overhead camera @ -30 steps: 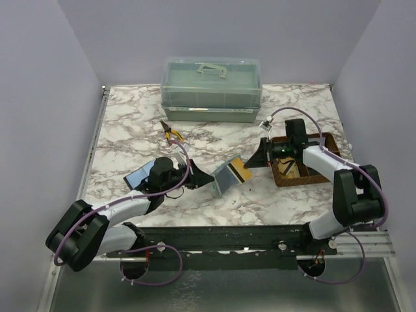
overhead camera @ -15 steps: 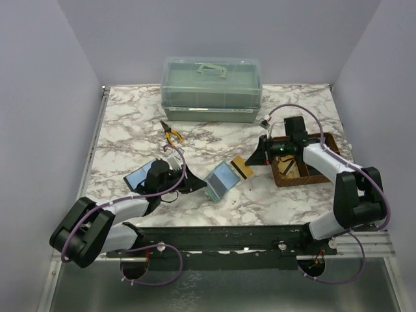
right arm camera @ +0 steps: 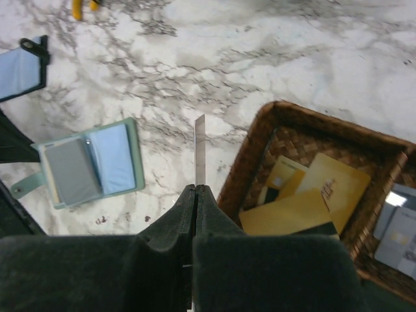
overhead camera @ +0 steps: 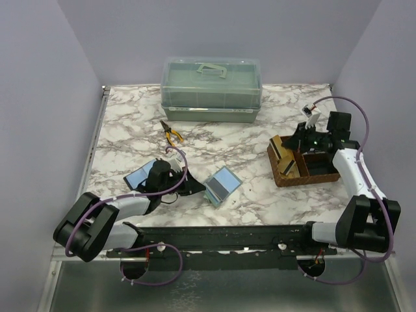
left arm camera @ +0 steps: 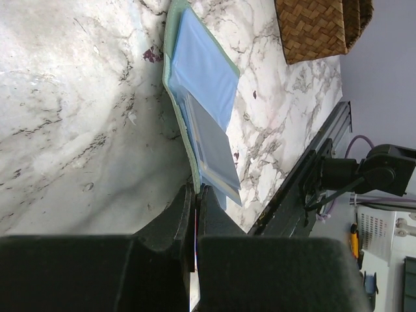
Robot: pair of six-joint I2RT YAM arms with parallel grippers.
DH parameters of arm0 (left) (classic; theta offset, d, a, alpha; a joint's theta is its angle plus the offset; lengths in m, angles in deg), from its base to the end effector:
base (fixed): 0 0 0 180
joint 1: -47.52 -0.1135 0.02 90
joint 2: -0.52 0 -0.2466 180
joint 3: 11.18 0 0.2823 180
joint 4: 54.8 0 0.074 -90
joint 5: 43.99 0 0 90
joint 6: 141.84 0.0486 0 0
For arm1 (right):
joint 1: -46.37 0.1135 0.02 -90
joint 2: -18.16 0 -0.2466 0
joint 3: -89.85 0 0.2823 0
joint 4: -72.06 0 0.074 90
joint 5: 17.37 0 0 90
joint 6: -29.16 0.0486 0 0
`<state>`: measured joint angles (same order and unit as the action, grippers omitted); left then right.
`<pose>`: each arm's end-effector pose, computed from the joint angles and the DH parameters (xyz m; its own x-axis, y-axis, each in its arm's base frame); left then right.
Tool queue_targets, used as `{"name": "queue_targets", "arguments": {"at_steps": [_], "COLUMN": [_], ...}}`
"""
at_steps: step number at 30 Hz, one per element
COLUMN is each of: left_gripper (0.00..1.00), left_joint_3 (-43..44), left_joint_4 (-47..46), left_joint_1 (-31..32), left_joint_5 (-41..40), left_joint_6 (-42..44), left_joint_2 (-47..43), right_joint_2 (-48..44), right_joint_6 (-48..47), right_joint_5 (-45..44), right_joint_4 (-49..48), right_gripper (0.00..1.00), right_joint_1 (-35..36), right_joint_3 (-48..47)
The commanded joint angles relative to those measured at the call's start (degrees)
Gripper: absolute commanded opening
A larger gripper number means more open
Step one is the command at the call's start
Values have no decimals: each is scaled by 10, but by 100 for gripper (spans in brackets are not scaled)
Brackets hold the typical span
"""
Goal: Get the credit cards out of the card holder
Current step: Place the credit card in the storage box.
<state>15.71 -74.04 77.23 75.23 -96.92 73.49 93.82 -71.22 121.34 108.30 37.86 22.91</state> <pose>0.2032 -0.1433 0.0934 -0.8511 -0.2259 -0.4740 0.2949 0.5413 -0.7874 0.3150 -0.0102 0.2347 -0.6102 -0.0289 -0.7917 -0.5471 0.7382 0.3948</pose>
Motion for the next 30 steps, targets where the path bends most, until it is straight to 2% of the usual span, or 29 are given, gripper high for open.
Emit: {"name": "queue_targets", "arguments": {"at_steps": [1, 5, 13, 14, 16, 19, 22, 24, 25, 27, 30], "left_gripper": [0, 0, 0, 0, 0, 0, 0, 0, 0, 0, 0], "left_joint_3": [20, 21, 25, 25, 24, 22, 22, 22, 22, 24, 28], "left_joint_4": [7, 12, 17, 17, 17, 17, 17, 18, 19, 24, 35], "left_joint_1": [-4, -4, -4, -4, -4, -4, -4, -4, -4, -4, -4], "left_joint_5": [29, 31, 36, 36, 35, 34, 31, 28, 24, 17, 4], "left_joint_6": [22, 24, 26, 26, 26, 25, 21, 19, 18, 16, 8], "left_joint_2": [4, -4, -10, -8, -5, 1, 6, 10, 11, 16, 27], "right_joint_2": [-31, -35, 21, 29, 38, 23, -11, -32, -38, -40, -43], "right_joint_6": [-7, -2, -19, -24, -32, -35, -48, -75, -101, -182, -337], "right_joint_5": [-126, -166, -151, -157, -175, -217, -229, -186, -131, 34, 234], "right_joint_4": [11, 0, 22, 28, 34, 22, 14, 23, 42, 103, 183], "right_gripper": [0, 0, 0, 5, 23, 36, 46, 48, 50, 55, 72], "right_joint_1": [-16, -36, -43, -42, -43, -43, -43, -43, -43, -40, -2], "right_joint_3": [29, 45, 41, 36, 26, 19, 7, -5, -13, -26, -6]}}
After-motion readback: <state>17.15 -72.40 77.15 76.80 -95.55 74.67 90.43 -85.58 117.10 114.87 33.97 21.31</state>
